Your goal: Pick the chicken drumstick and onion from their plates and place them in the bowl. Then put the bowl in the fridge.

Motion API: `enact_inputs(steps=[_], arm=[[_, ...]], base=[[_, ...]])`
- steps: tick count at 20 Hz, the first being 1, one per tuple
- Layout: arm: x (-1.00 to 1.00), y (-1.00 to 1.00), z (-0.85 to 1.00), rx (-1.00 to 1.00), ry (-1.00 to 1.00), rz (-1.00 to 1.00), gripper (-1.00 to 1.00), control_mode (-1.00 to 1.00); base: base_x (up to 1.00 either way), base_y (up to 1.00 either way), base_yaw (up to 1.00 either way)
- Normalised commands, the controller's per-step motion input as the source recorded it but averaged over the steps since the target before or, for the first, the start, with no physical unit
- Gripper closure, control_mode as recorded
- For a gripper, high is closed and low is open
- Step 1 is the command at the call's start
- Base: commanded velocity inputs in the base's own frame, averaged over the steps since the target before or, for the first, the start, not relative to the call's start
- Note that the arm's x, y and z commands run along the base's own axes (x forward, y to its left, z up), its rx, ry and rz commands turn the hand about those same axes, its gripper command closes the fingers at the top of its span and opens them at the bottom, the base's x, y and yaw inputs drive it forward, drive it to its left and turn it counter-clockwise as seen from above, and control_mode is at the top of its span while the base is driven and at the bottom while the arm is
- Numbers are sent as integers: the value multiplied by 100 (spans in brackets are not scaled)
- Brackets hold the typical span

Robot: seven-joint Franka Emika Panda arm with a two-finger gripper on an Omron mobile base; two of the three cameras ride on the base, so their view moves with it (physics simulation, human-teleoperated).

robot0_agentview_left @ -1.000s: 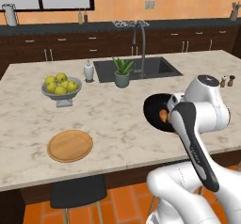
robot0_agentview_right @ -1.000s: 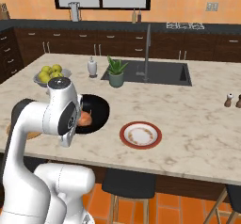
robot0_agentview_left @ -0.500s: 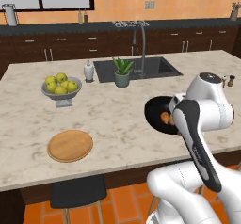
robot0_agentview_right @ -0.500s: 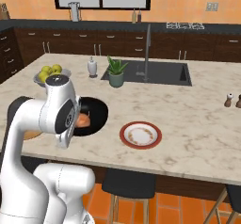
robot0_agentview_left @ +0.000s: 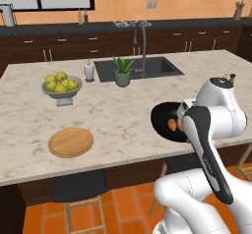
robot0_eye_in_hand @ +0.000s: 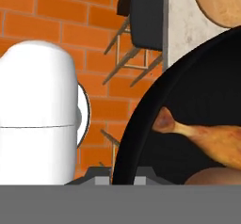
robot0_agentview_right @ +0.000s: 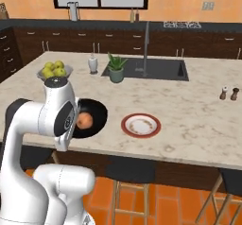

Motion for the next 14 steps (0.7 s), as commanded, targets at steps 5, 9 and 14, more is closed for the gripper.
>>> enact_inputs(steps=[5,9,14], arm=[[0,0,0,0,0,0,100,100],[0,0,0,0,0,0,100,100],[0,0,0,0,0,0,100,100]], base=[[-73,1,-36],[-35,-3,-60],[-1,-86,-58]])
